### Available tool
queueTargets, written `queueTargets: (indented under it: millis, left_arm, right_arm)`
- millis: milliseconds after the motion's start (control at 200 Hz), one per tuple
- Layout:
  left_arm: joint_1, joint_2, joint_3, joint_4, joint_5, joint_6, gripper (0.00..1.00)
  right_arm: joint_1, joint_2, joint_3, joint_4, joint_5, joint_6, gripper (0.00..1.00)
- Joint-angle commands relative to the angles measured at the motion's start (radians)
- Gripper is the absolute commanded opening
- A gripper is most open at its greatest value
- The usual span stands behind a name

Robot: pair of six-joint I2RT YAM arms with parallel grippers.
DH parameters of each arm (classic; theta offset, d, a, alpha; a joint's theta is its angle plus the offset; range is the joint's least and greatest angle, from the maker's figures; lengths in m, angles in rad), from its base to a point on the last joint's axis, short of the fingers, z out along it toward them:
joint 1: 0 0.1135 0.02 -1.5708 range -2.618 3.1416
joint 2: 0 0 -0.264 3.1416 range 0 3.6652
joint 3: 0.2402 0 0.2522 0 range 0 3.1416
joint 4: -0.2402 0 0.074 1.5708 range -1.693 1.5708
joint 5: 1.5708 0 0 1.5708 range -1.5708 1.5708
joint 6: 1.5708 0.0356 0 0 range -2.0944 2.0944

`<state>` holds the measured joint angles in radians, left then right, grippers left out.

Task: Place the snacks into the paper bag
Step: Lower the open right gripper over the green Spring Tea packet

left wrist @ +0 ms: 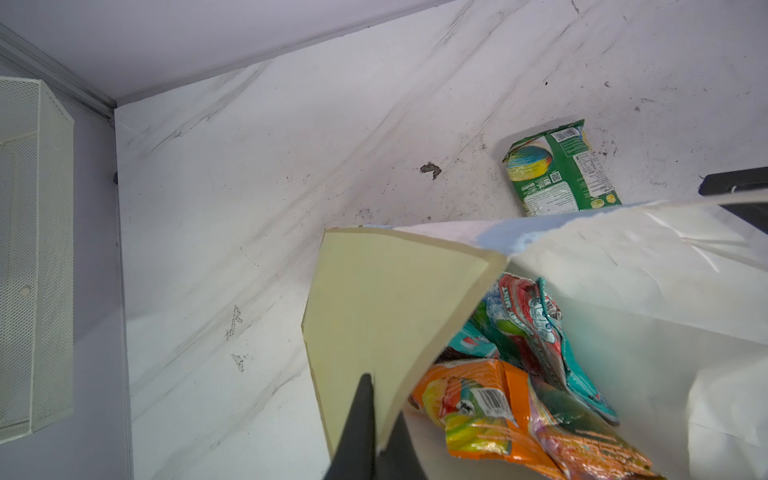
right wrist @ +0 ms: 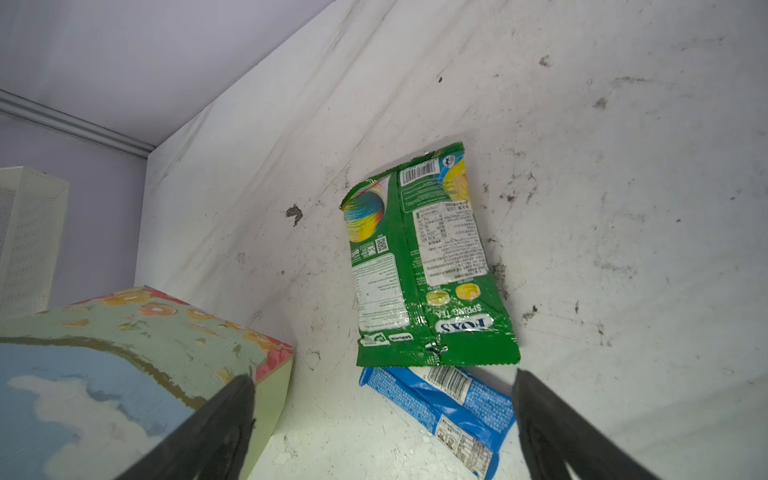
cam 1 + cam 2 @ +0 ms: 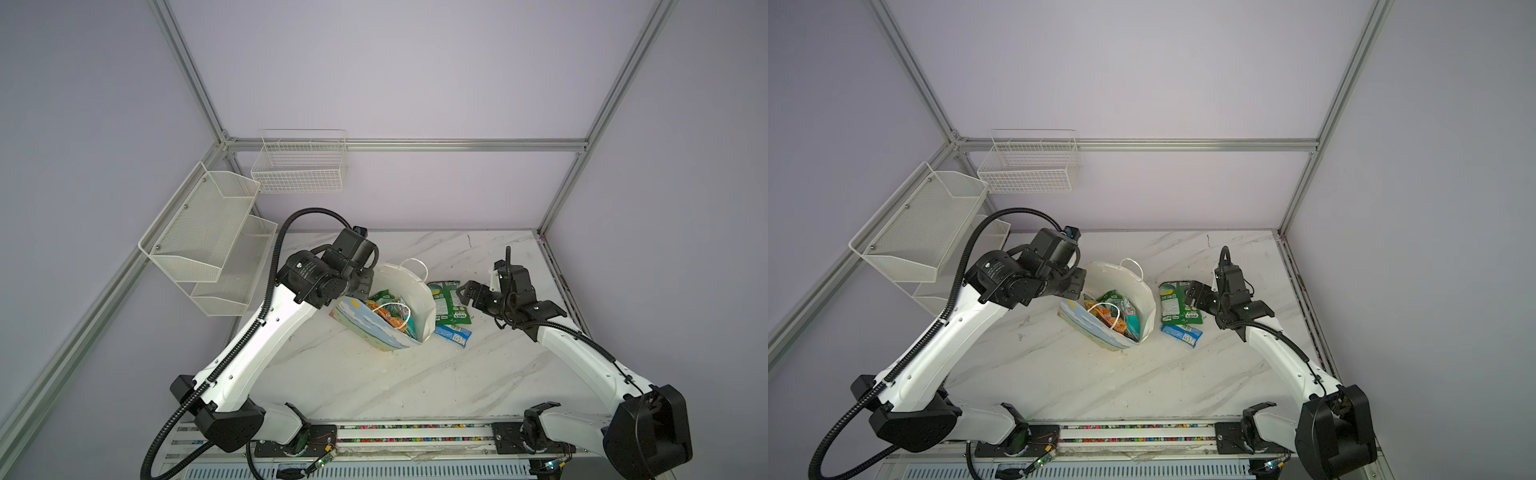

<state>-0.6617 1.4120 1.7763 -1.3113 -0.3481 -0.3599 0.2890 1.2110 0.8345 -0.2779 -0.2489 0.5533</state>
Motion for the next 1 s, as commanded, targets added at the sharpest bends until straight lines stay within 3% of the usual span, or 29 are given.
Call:
queueTargets:
  millis: [0,525,990]
  left_arm:
    - [-0.001,-0.015,0.064,0.035,-0.031,-0.01,0.0]
    - [0.0,-0.013,0.056,0.039,-0.032,-0.008,0.0]
    - [-0.001,-0.016,0.054,0.041,-0.03,-0.008,0.0]
  right_arm:
    - [-0.035,0.012,-0.029,0.059,-0.073,0.013,0.97]
    - [-0.162,0.099,-0.151,0.196,-0.23,0.029,0.97]
    - [-0.2,0.218,-0.229,0.324,-0.296,0.052,0.96]
